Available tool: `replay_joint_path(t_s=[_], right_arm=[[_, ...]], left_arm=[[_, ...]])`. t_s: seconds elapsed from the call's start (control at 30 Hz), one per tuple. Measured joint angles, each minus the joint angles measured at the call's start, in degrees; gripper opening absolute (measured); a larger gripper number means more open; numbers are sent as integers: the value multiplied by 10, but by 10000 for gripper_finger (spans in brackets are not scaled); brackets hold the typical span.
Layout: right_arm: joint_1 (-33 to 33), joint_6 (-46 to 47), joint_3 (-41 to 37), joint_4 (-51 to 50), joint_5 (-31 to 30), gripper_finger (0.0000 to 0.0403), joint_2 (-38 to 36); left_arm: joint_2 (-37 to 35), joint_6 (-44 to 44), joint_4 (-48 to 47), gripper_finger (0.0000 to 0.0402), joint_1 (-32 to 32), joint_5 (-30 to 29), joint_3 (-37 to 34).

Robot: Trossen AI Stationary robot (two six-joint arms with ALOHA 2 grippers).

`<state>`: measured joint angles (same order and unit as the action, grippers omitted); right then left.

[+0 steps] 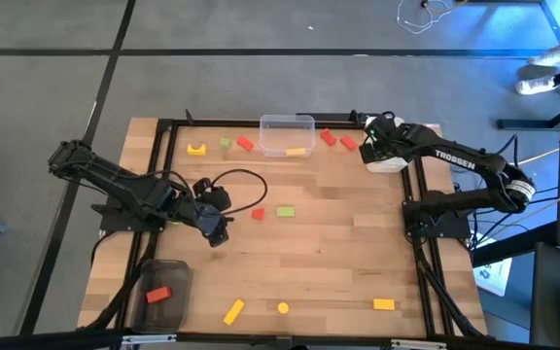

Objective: Sort & place blocks by color
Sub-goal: Put the green squared block into the white bin, then put the orange triangular block into the black bin

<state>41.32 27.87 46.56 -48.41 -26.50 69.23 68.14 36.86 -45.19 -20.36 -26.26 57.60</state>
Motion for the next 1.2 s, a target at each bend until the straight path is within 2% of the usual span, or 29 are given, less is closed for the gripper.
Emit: replay_joint_path(t_s=[0.2,0.37,0.47,0.73,0.97,1.07,1.2], right_arm=[[20,1,-30,31,22,134,0],[21,3,-35,46,22,203,0],[21,2,-35,54,22,225,0],[21,-3,-35,88,32,215,0],[-3,-130,-35,193,190,208,0],[-39,-182,-35,237,247,208,0],[-100,-240,-35,277,290,208,0]], left_arm=[[0,0,0,186,5,0,0],[0,0,-1,186,10,3,0],[0,0,-1,186,11,4,0],[0,0,-2,186,11,4,0],[0,14,-2,186,14,4,0],[2,14,-2,186,23,-6,0],[2,-4,-2,186,32,-13,0]])
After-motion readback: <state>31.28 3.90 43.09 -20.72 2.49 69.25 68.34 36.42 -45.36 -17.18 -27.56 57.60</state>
